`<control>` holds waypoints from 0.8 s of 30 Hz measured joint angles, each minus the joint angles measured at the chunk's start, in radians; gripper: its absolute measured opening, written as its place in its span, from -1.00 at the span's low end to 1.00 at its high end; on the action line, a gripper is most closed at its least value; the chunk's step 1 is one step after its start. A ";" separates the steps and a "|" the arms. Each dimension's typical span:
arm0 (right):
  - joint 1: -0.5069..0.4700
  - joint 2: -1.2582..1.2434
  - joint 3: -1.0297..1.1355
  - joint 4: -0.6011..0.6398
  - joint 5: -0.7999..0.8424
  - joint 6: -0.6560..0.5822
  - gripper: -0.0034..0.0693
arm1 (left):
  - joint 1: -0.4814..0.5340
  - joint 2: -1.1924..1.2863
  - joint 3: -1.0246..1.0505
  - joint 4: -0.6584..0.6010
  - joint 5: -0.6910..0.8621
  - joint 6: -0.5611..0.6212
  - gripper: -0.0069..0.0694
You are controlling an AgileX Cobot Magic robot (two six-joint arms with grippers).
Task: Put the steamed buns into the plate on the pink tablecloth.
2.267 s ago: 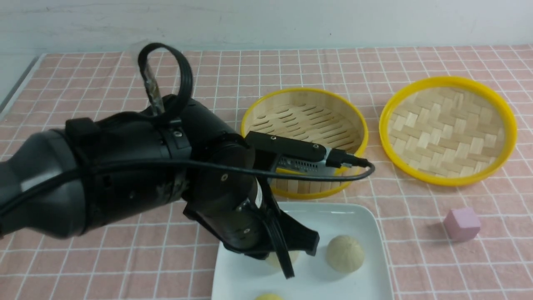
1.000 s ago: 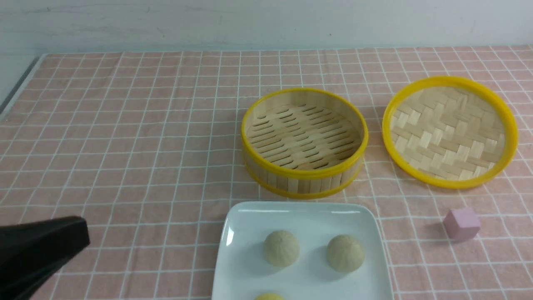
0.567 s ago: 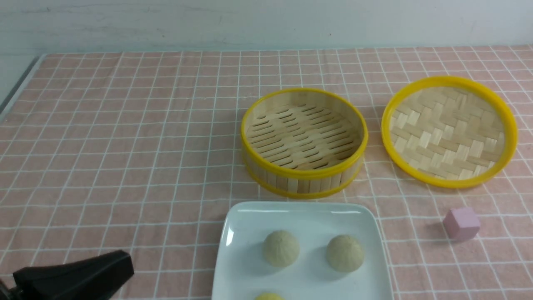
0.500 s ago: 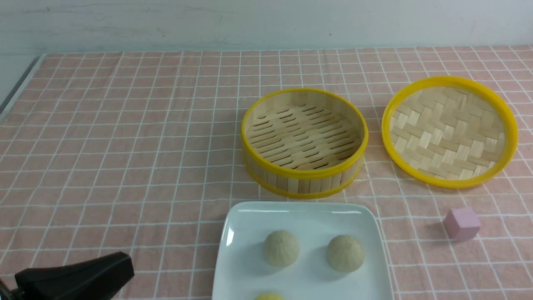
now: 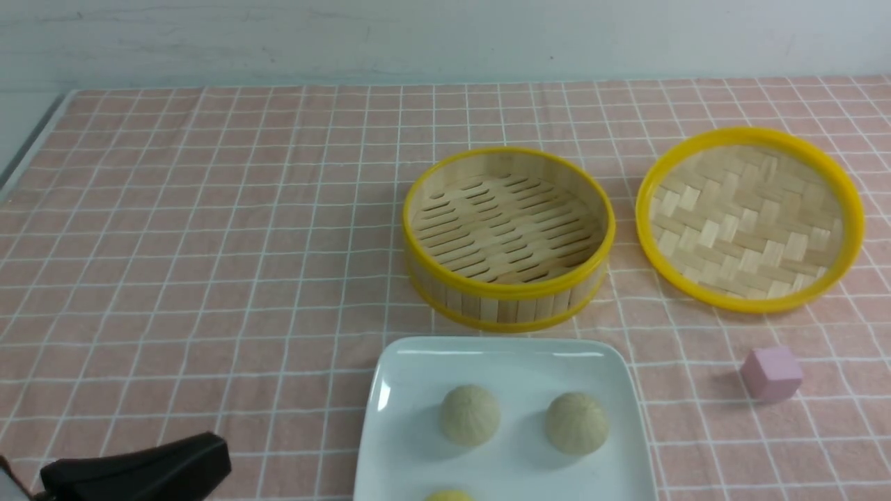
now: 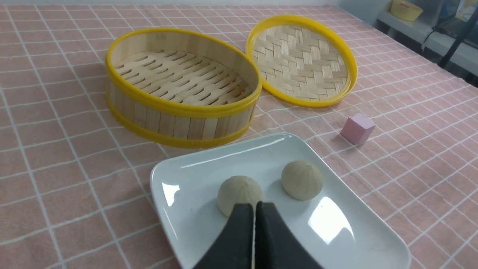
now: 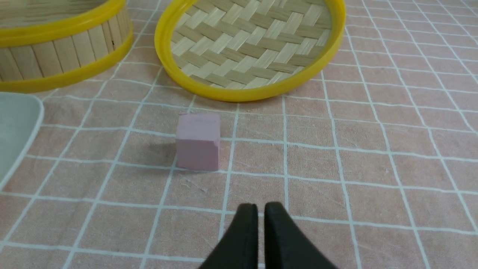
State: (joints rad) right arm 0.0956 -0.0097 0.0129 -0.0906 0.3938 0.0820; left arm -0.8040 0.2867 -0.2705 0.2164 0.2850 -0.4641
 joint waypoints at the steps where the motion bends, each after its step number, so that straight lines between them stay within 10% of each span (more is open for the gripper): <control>1: 0.000 0.000 0.000 0.000 0.000 0.000 -0.76 | 0.039 -0.011 0.031 -0.049 -0.043 0.047 -0.73; 10: 0.000 0.000 0.000 0.000 0.000 0.000 -0.72 | 0.448 -0.067 0.261 -0.211 -0.251 0.412 -0.71; 24: 0.000 0.000 0.000 0.000 0.000 0.000 -0.66 | 0.713 -0.291 0.298 -0.152 -0.008 0.352 -0.68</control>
State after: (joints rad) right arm 0.0956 -0.0097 0.0129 -0.0906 0.3938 0.0820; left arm -0.0910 -0.0040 0.0275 0.0647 0.2774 -0.1120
